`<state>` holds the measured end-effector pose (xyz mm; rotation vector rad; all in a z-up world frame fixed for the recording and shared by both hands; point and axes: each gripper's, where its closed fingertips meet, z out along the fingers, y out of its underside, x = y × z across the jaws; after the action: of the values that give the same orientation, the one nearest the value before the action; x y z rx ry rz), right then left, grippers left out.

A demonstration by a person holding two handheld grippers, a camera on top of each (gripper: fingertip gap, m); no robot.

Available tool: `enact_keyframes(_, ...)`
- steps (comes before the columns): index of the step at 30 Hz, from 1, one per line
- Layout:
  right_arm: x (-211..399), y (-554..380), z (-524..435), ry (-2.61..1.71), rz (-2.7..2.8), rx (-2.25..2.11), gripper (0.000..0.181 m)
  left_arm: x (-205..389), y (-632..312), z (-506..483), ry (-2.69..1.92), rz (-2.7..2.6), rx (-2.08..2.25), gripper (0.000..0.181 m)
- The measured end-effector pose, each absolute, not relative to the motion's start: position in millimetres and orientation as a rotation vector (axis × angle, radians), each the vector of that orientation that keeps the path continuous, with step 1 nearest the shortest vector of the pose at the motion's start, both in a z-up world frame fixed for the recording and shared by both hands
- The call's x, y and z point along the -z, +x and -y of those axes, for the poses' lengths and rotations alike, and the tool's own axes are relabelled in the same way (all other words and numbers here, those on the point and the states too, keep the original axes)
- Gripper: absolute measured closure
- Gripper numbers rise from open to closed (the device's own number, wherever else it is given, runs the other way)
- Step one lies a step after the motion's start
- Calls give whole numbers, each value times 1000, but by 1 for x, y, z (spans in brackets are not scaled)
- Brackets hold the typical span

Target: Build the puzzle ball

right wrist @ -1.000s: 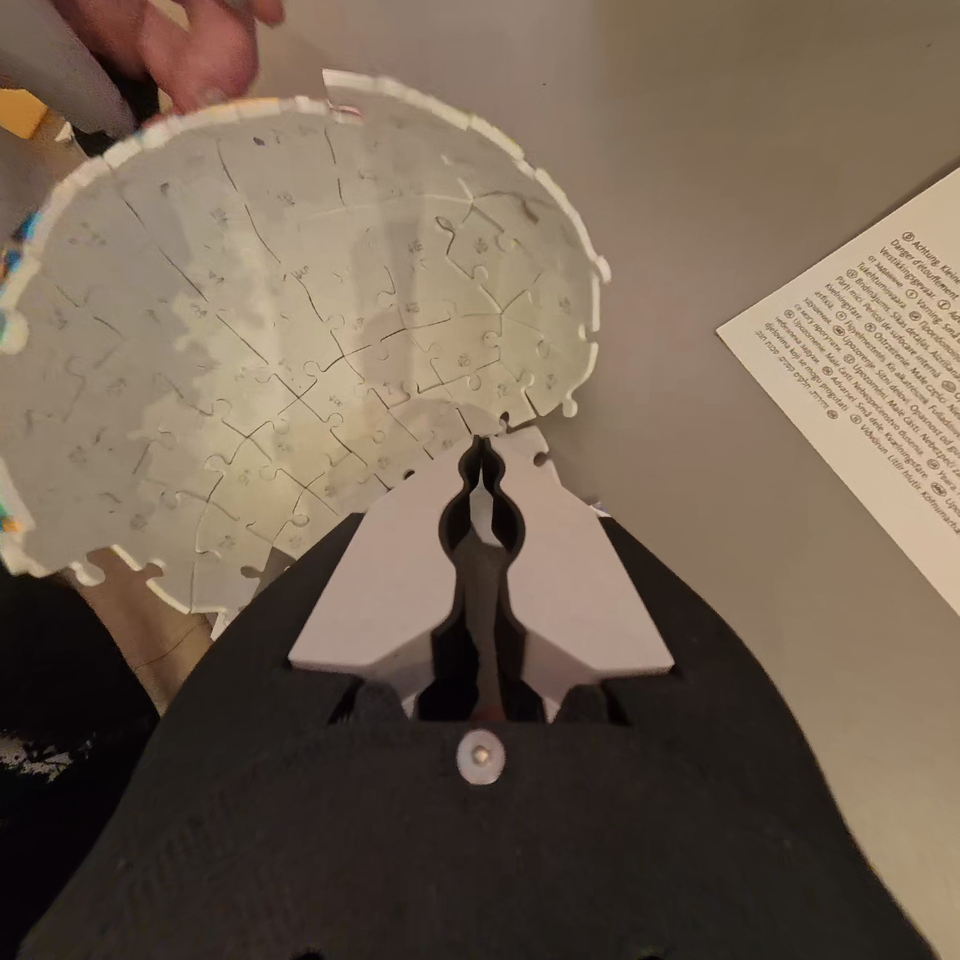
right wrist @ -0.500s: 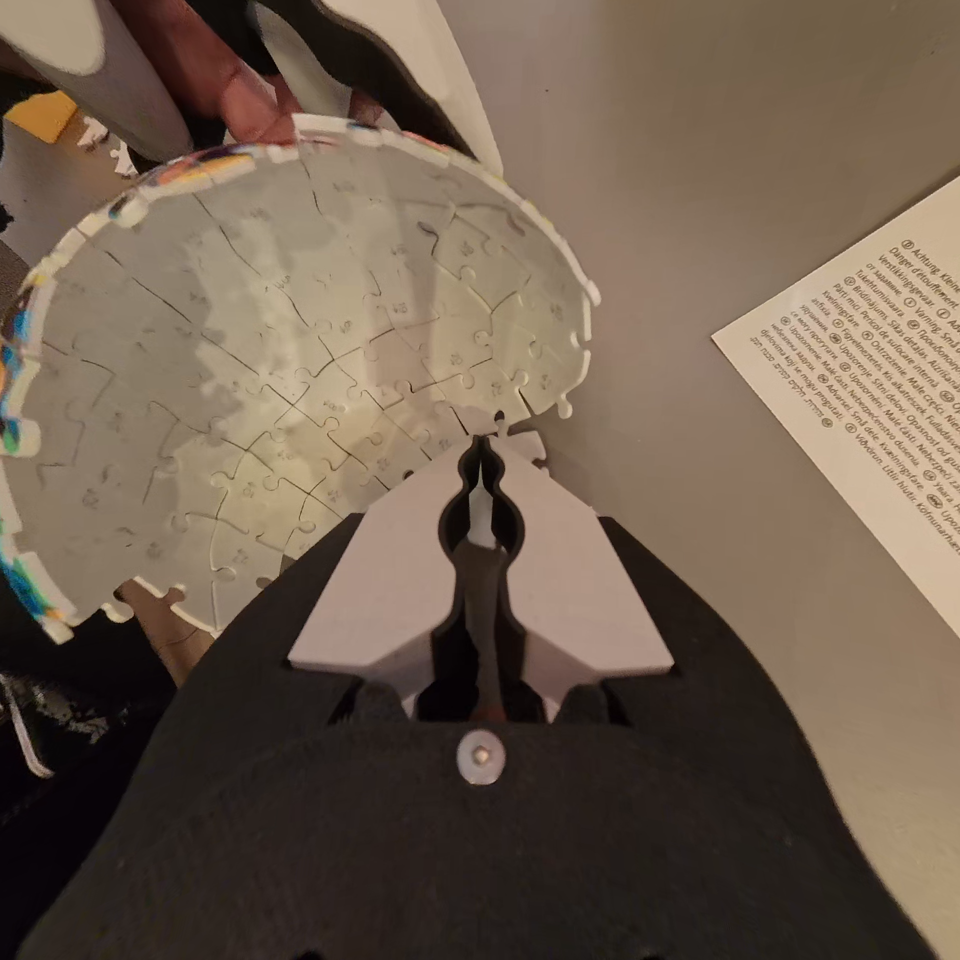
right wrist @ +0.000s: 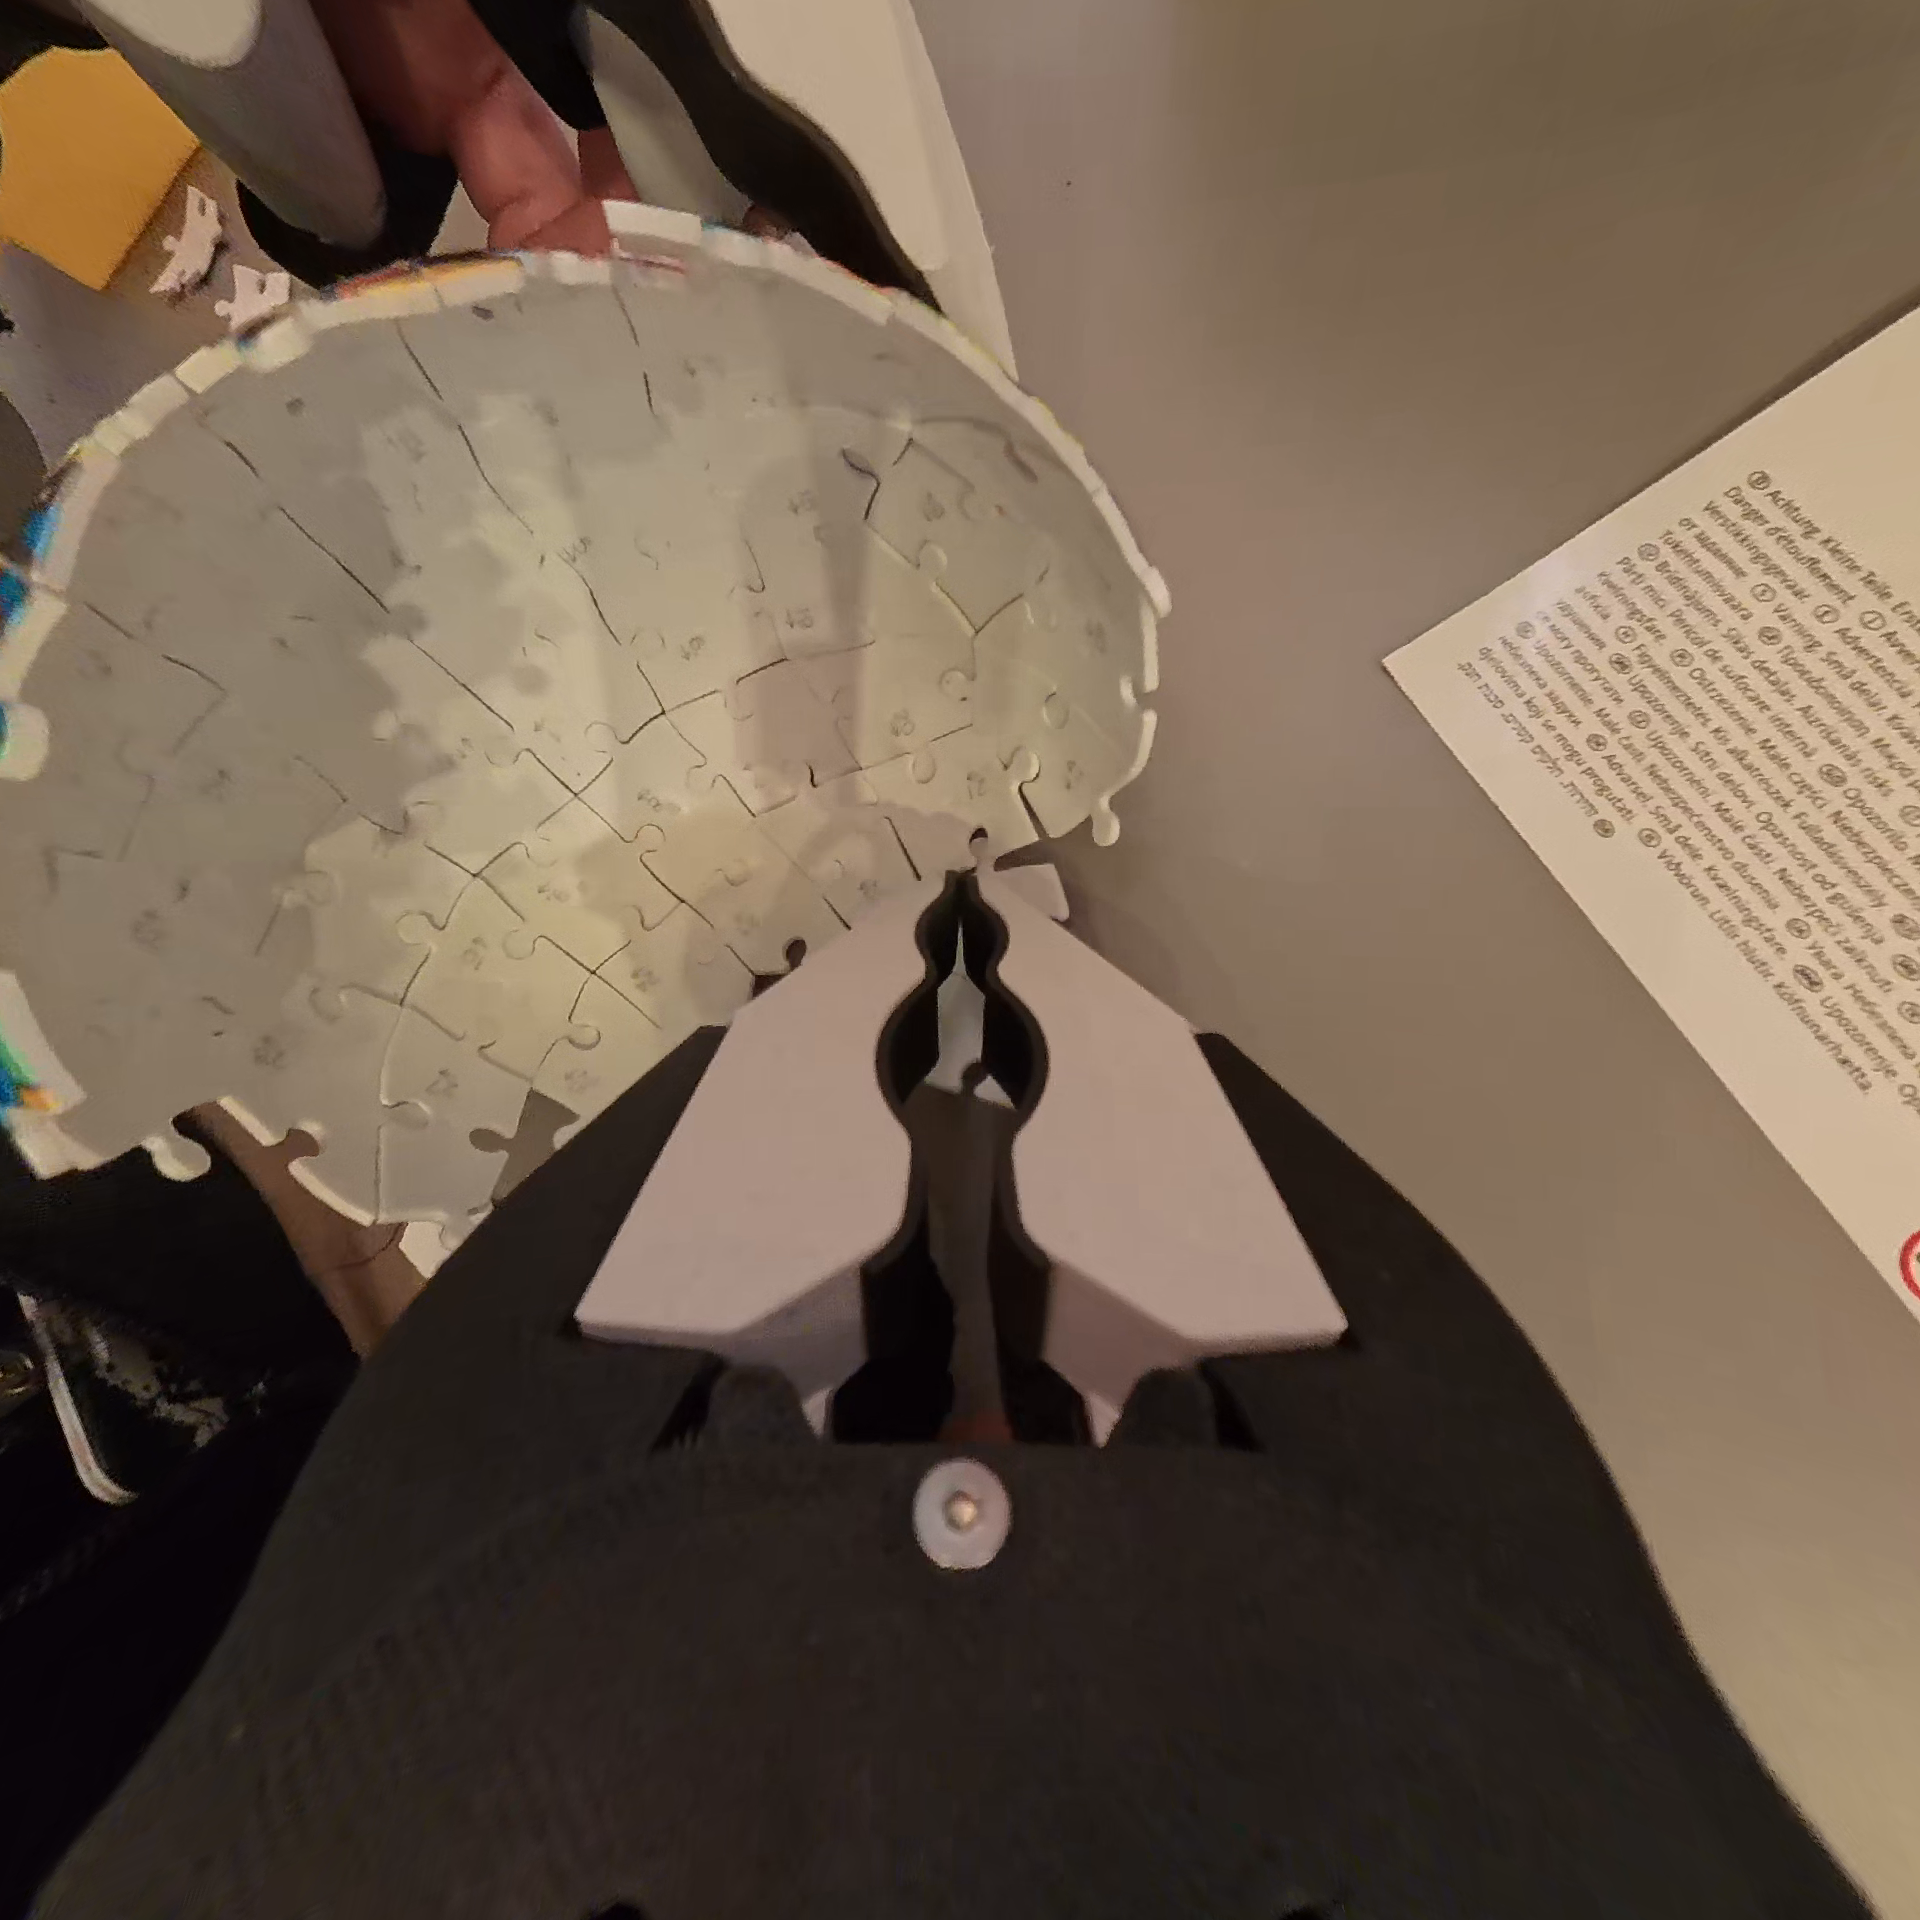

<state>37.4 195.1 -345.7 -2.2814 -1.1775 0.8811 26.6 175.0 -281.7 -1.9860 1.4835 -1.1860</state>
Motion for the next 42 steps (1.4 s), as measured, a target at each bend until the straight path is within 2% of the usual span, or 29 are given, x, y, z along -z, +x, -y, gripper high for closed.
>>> enact_keyframes(9,340,34,-208,-2205,1210,-776,181,282,30,-175,-1986,-1533,1186,55)
enact_keyframes(24,330,52,-207,-2275,1123,-836,181,284,34,-177,-2016,-1678,1194,55)
enact_keyframes(42,346,53,-201,-2244,1273,-720,181,287,37,-174,-2045,-1832,1162,54)
